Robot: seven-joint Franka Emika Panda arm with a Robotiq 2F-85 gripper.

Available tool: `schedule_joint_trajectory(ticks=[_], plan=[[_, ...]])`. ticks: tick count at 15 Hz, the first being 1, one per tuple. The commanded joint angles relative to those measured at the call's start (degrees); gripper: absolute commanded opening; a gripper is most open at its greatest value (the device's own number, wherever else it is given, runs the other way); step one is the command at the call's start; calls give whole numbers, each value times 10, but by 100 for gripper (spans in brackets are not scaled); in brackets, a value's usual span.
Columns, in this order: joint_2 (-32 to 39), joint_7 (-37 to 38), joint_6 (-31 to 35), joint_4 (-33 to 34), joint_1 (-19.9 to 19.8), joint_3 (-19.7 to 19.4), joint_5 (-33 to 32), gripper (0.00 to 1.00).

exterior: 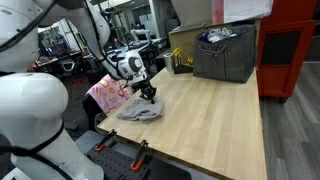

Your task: Remove the grey cloth from the chair and then put it on the table

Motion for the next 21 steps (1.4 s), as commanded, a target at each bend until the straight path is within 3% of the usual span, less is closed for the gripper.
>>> schedule_joint_trajectory(ticks=[1,9,15,19,21], plan=[[69,79,-3,72,-10,-27,-50,0],[157,125,-79,209,-48,-61,-91,0],[192,175,-130,290,-77,-62,-97,0],[190,243,-99,249,-53,-49,-101,0],[147,225,-105,232,-58,-47,-115,27]])
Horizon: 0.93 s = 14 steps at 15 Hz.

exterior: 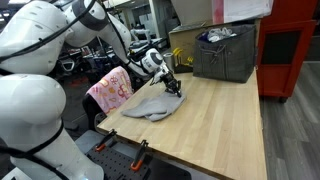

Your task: Remove the grey cloth from the chair and then put it on the table

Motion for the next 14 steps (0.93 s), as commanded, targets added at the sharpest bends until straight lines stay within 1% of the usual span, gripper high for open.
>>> schedule_joint_trajectory(ticks=[1,2,3,5,8,9,10,11,14], plan=[[-58,57,50,-79,13,26,-17,33],[-83,55,60,-113,23,33,-19,40],[-115,11,50,-130,13,50,-19,47],[-164,-22,57,-175,8,90,-6,62],[-255,-86,47,-250,-18,161,26,84],[-285,-102,35,-271,-27,182,40,93],[-314,-112,25,-289,-35,198,56,99],[-336,-130,18,-301,-47,215,76,100],[-394,-175,-6,-327,-73,250,132,100]])
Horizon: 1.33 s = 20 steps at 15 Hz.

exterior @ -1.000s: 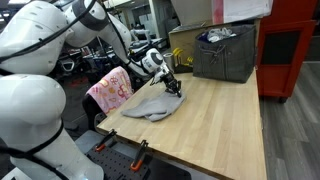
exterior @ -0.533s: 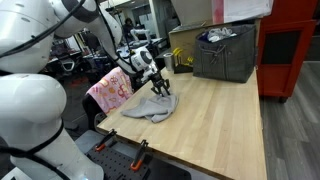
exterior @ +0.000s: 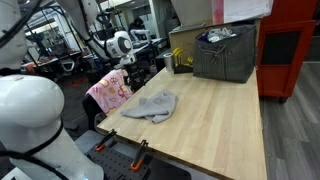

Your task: Remove the grey cloth from the chair and then put it on the table

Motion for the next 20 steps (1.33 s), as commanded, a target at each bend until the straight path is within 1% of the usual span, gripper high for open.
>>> schedule_joint_trajectory(ticks=[1,3,5,8,11,15,16,17,18,20], plan=[[-91,-71,-27,-57,-43,43,64,100],[-110,-111,-50,-55,-56,56,93,100],[-128,-139,-74,-54,-62,62,105,100],[-149,-158,-113,-47,-62,68,106,100],[-182,-182,-151,-53,-61,81,122,100],[-235,-260,-202,-70,-66,96,187,100],[-249,-281,-231,-72,-66,99,216,100],[-204,-236,-199,-46,-61,98,177,100],[-216,-249,-215,-48,-62,101,191,100],[-232,-256,-223,-56,-63,103,199,100]])
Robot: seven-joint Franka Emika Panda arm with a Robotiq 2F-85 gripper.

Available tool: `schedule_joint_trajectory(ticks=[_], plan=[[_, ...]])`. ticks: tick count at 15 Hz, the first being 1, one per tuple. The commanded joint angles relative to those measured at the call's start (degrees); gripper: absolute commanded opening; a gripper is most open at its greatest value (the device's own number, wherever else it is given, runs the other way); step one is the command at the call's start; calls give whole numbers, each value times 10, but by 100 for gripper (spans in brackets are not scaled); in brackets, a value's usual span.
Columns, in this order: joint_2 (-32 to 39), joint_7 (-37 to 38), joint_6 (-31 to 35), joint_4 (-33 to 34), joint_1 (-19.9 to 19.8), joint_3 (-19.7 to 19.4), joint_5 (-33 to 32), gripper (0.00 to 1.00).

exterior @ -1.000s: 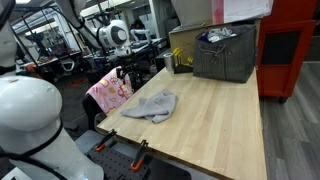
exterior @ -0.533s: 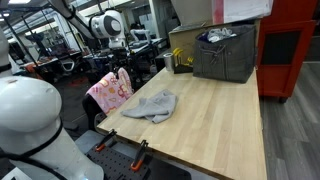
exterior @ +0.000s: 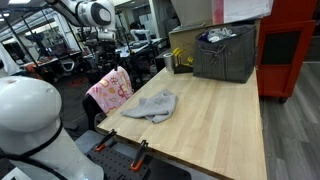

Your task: Remove the grey cloth from the chair and then put it on the table

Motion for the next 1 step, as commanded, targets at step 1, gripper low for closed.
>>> schedule_joint_trajectory(ticks=[1], plan=[[-2,0,-1,-2,-10,10,0,100]])
